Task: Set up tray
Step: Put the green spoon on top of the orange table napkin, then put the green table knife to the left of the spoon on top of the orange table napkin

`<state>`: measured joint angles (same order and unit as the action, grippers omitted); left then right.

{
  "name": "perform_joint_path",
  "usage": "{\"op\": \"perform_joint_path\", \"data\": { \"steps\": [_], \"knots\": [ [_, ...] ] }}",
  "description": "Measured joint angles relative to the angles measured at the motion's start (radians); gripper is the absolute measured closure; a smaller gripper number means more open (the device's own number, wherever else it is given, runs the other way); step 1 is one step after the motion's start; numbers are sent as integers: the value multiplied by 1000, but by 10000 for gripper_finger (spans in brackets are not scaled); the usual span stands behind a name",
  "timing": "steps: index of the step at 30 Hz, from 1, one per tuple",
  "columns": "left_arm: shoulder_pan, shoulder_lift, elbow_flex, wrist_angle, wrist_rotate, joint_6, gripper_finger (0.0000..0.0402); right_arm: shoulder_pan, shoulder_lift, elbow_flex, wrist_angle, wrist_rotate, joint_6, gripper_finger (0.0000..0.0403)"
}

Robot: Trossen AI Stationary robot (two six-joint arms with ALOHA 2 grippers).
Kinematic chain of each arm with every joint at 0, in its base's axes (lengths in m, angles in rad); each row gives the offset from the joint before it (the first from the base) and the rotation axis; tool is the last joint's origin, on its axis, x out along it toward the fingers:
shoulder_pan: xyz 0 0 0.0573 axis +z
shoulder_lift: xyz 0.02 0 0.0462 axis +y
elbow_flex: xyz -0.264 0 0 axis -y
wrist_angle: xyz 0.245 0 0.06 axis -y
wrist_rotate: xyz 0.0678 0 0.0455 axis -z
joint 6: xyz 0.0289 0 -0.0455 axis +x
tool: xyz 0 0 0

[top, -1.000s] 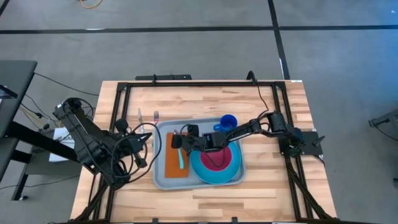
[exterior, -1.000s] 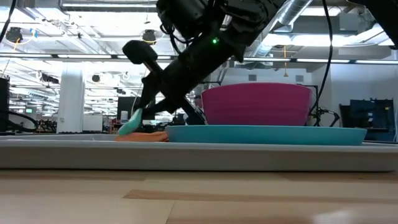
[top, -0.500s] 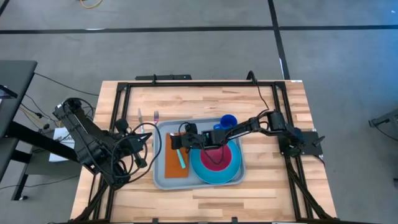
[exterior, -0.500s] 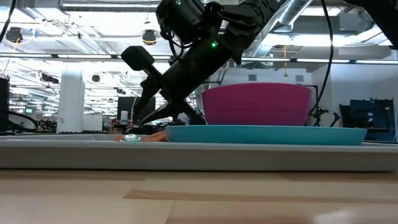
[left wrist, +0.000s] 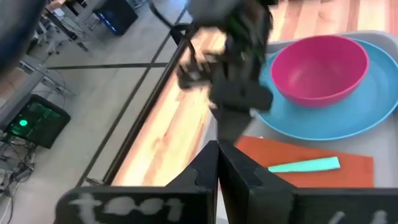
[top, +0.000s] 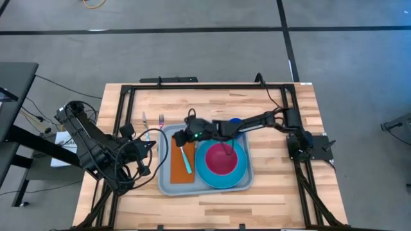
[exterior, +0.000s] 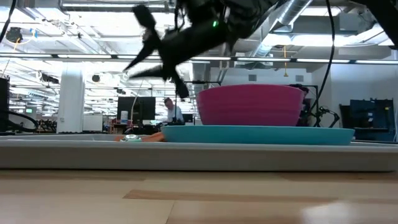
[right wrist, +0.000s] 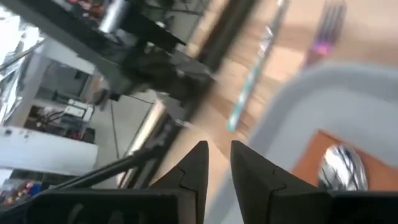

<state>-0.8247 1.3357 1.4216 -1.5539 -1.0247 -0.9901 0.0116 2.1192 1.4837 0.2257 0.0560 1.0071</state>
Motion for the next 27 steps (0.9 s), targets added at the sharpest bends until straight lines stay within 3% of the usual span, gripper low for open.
{"op": "perform_joint_path", "data": {
  "steps": [6, 11, 14, 18, 27],
  "knots": [
    [-6, 0, 0, -2, 29, -20, 401, 2, -160, 0, -76, -5, -160, 342],
    [-6, 0, -20, -18, 120, -180, 401, 35, -338, 0, -263, 0, -430, 342],
    [-6, -1, -57, -18, 188, -194, 401, 69, -435, 1, -387, 55, -588, 342],
    [-6, -12, -108, -18, 173, -190, 401, 114, -535, 1, -528, 83, -774, 341],
    [-6, -213, -135, -18, 139, -230, 401, 173, -737, 0, -845, 220, -859, 328]
  ]
}}
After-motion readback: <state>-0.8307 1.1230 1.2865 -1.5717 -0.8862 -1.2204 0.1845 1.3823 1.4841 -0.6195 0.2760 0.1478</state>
